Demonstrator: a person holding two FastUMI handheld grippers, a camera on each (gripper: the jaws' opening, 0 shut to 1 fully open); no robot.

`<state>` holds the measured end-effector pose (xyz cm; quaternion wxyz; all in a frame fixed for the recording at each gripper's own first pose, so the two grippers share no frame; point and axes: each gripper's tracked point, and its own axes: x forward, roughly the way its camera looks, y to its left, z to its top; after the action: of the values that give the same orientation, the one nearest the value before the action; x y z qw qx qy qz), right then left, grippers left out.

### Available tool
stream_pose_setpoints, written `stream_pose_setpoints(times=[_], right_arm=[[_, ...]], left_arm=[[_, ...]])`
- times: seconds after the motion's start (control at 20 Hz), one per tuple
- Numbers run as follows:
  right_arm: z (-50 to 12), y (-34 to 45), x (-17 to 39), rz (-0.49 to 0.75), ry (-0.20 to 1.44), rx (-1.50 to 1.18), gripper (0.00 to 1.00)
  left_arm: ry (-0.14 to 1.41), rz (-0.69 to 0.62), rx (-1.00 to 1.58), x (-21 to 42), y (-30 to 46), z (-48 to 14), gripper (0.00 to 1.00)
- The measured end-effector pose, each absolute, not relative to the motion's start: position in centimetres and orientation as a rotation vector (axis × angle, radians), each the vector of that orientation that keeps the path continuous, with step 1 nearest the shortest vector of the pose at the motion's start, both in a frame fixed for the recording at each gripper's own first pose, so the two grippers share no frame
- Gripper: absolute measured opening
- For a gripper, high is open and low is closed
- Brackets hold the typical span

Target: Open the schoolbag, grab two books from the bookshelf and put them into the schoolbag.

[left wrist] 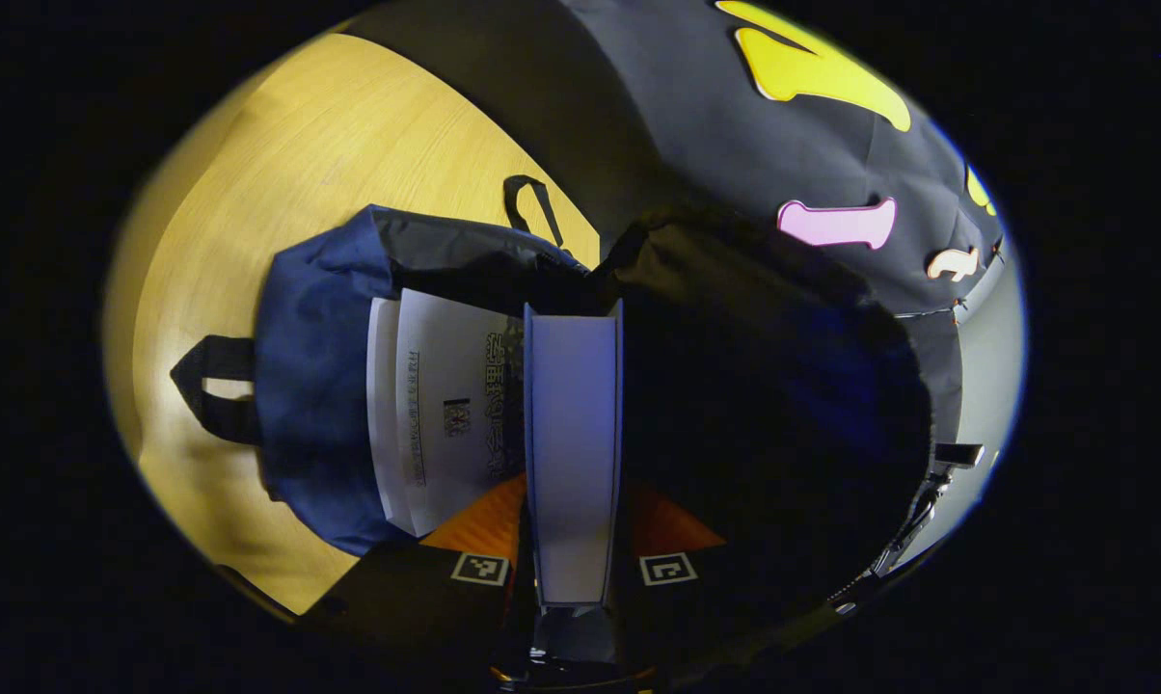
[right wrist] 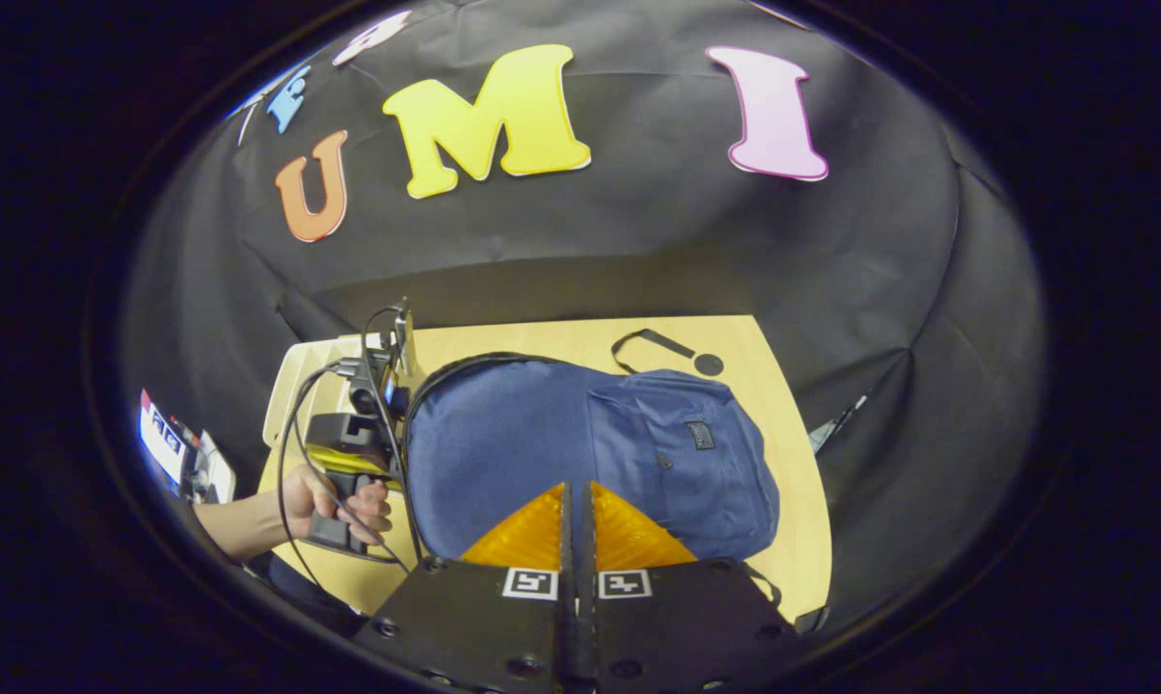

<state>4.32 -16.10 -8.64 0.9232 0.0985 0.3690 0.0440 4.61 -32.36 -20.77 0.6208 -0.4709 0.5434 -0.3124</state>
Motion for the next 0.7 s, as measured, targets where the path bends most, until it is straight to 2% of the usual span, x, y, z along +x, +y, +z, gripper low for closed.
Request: stream_pose_setpoints(times=[0.05, 0.1, 0.15, 0.2, 0.25, 0.3, 0.35, 0.45, 0.5, 0.55, 0.6, 0.65, 0.7], right_arm=[[-8.7, -16.3, 4.3, 0.084, 0.757, 0.205, 0.03], [-8.9, -16.5, 4.4, 0.078, 0.759, 0.212, 0.01], [-8.9, -16.5, 4.4, 0.072, 0.760, 0.220, 0.03], [-9.1, -16.6, 4.3, 0.064, 0.764, 0.226, 0.01], [-9.3, -16.5, 4.4, 0.063, 0.769, 0.235, 0.01], [-9.6, -16.4, 4.3, 0.061, 0.775, 0.236, 0.04], [-9.9, -16.3, 4.3, 0.063, 0.779, 0.234, 0.12], [-10.0, -16.2, 4.1, 0.066, 0.780, 0.231, 0.18], [-9.9, -16.0, 4.0, 0.068, 0.778, 0.233, 0.20], [-9.8, -16.0, 4.2, 0.067, 0.773, 0.234, 0.30], [-9.8, -16.0, 4.2, 0.063, 0.770, 0.235, 0.36], [-9.7, -15.9, 4.2, 0.062, 0.766, 0.237, 0.51], [-9.6, -15.9, 4.3, 0.056, 0.762, 0.237, 0.58]], left_arm=[[1.260, -0.721, -1.071, 4.7, -32.4, -21.0, 0.36], [1.274, -0.707, -1.038, 4.6, -32.3, -21.7, 0.37], [1.303, -0.675, -0.968, 4.5, -31.9, -22.8, 0.41], [1.324, -0.647, -0.892, 4.3, -31.4, -24.1, 0.46], [1.338, -0.619, -0.811, 4.5, -30.9, -25.0, 0.43], [1.352, -0.593, -0.727, 4.5, -30.6, -25.8, 0.63], [1.362, -0.564, -0.641, 4.7, -29.8, -26.4, 0.71], [1.343, -0.509, -0.479, 5.6, -28.2, -26.9, 0.77], [1.322, -0.487, -0.418, 6.3, -27.4, -26.7, 0.77], [1.296, -0.470, -0.364, 7.1, -26.7, -26.3, 0.77], [1.269, -0.455, -0.309, 7.3, -26.6, -26.4, 0.90], [1.237, -0.439, -0.260, 7.7, -25.9, -25.9, 0.77], [1.206, -0.423, -0.220, 8.2, -25.2, -25.1, 0.77]])
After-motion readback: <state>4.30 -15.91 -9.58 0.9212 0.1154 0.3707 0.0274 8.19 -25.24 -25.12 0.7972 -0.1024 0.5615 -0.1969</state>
